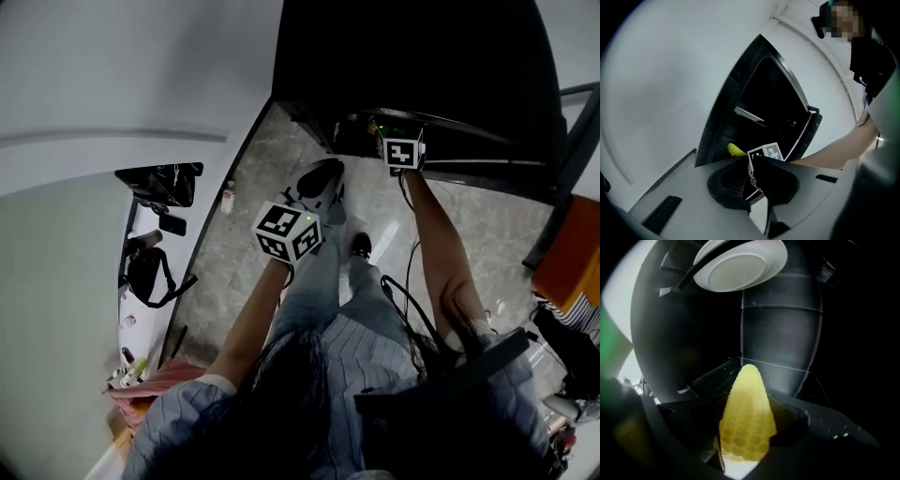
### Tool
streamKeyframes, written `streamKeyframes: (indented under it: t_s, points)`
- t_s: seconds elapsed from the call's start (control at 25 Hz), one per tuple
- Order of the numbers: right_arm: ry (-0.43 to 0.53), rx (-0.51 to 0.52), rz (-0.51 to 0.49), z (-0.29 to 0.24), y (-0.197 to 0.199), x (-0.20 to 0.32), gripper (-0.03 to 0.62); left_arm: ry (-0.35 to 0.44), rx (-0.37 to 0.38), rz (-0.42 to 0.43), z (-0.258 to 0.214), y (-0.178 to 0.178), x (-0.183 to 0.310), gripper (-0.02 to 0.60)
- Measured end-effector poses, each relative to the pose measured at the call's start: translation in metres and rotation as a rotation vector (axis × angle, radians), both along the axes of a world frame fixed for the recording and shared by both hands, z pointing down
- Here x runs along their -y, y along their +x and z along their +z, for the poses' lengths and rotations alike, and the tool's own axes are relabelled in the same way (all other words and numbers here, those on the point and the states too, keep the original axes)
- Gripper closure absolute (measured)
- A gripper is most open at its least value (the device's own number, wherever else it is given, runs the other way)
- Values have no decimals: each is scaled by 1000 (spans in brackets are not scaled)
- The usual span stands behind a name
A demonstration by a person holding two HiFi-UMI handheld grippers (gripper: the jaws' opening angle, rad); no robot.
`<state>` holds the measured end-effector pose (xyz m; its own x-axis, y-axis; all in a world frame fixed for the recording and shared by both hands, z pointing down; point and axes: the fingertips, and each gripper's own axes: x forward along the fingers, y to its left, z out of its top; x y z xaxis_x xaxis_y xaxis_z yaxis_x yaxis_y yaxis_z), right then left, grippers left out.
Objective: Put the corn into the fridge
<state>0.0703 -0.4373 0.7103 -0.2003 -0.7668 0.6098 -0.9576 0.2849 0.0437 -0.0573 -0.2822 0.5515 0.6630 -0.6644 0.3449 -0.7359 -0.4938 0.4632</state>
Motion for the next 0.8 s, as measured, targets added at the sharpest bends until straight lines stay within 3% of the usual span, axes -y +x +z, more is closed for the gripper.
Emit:
streamKeyframes:
  t_s: [0.44,0.8]
  points:
    - [-47,105,19,-7,-1,4,338,-10,0,3,2,3,0,541]
    - [25,115,15,-30,0,2,338,-13,6,1,3,4,0,541]
